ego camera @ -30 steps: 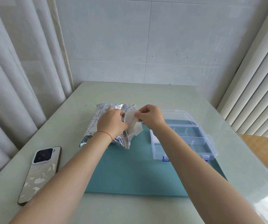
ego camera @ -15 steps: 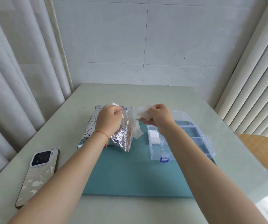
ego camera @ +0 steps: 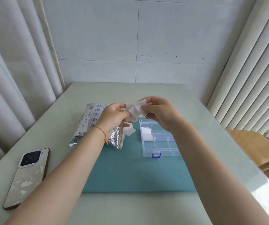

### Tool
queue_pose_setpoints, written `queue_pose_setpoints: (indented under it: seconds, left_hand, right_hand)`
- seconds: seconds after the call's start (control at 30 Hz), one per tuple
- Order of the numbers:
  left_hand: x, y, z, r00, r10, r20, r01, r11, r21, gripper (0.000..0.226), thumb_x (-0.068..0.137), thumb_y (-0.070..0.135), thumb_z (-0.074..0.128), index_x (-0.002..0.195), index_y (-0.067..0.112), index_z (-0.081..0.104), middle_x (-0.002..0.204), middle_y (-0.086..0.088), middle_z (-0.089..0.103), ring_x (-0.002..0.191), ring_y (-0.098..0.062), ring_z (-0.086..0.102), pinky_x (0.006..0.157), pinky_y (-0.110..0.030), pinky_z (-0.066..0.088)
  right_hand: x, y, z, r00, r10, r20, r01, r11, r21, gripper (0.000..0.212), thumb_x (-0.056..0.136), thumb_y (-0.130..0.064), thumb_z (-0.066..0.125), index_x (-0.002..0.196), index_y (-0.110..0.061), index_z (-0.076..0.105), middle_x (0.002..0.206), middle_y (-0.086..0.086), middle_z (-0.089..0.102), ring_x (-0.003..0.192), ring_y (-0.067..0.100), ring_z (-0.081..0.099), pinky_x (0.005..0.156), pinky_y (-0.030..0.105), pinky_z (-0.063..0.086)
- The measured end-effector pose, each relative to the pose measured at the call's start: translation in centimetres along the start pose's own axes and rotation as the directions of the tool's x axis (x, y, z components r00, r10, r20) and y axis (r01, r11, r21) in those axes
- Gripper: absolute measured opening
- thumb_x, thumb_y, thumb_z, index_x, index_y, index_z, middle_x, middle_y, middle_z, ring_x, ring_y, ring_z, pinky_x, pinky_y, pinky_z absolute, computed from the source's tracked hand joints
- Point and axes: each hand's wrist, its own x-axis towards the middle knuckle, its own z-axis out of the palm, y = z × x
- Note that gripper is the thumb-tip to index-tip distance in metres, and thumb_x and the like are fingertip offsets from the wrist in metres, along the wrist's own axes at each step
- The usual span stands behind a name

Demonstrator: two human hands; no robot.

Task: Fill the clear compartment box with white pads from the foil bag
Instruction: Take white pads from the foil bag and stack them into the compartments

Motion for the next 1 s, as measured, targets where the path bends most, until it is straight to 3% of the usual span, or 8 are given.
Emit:
queue_pose_setpoints:
  seconds: [0.2,0.33,0.63,0.77,0.87,0.93,1.0]
  left_hand:
    - [-0.4,0.2,0.0,0.988,-0.019,0.154,0.027,0.998,-0.048,0.018,0.089,-0.005,0.058,0.096,0.008,0.069,0.081,-0.012,0.073,0.068,-0.022,0.072,0.062,-0.026,0.059]
    - [-0.2,0.0,-0.6,0.975,-0.041,0.22,0.042,0.999,0.001,0.021,0.09,-0.007,0.056,0.1,0.005,0.07,0.087,-0.013,0.073,0.075,-0.023,0.072,0.07,-0.027,0.06]
    - [-0.9,0.3,-0.3,0.958,-0.065,0.28,0.066,0.998,0.006,0.021,0.089,-0.008,0.057,0.105,0.0,0.068,0.095,-0.019,0.073,0.082,-0.025,0.071,0.073,-0.028,0.06]
    - [-1.0,-0.1,0.0,0.977,-0.069,0.201,0.074,0.997,-0.016,0.024,0.083,-0.011,0.064,0.097,0.007,0.066,0.087,-0.015,0.073,0.076,-0.024,0.072,0.072,-0.027,0.06]
    - [-0.9,-0.6,0.1,0.99,-0.09,0.113,0.095,0.995,-0.042,0.025,0.084,-0.012,0.063,0.103,0.003,0.063,0.085,-0.016,0.071,0.07,-0.023,0.071,0.065,-0.025,0.059]
    - [-0.7,-0.8,0.1,0.995,-0.093,0.044,0.096,0.993,-0.065,0.028,0.083,-0.014,0.061,0.108,0.0,0.062,0.091,-0.019,0.07,0.068,-0.023,0.071,0.061,-0.023,0.058]
    - [-0.5,-1.1,0.2,0.994,-0.103,-0.022,0.1,0.989,-0.107,0.028,0.083,-0.015,0.06,0.109,-0.003,0.06,0.1,-0.024,0.068,0.069,-0.026,0.071,0.06,-0.024,0.058]
  right_hand:
    - [-0.2,-0.4,-0.5,0.999,-0.034,-0.011,0.028,0.945,-0.325,0.016,0.089,0.002,0.059,0.096,-0.009,0.07,0.076,0.006,0.066,0.058,0.013,0.054,0.06,0.024,0.048]
    - [-0.3,-0.9,-0.7,0.998,-0.052,0.023,0.057,0.864,-0.5,0.018,0.087,0.002,0.062,0.096,-0.012,0.069,0.079,0.005,0.068,0.058,0.012,0.055,0.058,0.02,0.049]
    - [-0.2,-0.8,0.2,0.993,-0.116,0.021,0.099,0.729,-0.677,0.018,0.085,-0.004,0.064,0.098,-0.015,0.068,0.076,-0.004,0.068,0.061,0.01,0.059,0.059,0.018,0.051]
    - [-0.1,-0.2,0.3,0.989,-0.14,-0.037,0.081,0.748,-0.659,0.02,0.083,-0.004,0.067,0.097,-0.018,0.066,0.078,0.0,0.068,0.06,0.009,0.06,0.062,0.023,0.052]
    - [0.0,0.1,0.2,0.974,-0.148,-0.169,0.018,0.802,-0.597,0.018,0.083,-0.005,0.068,0.096,-0.016,0.067,0.075,0.002,0.068,0.052,0.007,0.058,0.055,0.021,0.049]
    - [-0.1,0.2,0.0,0.96,-0.101,-0.26,-0.025,0.897,-0.441,0.016,0.084,-0.003,0.067,0.096,-0.014,0.066,0.075,0.005,0.067,0.055,0.011,0.06,0.06,0.024,0.052]
    - [-0.3,0.4,0.2,0.964,0.005,-0.266,-0.052,0.984,-0.168,0.015,0.085,0.003,0.065,0.093,-0.01,0.063,0.081,0.01,0.065,0.063,0.019,0.063,0.068,0.03,0.057]
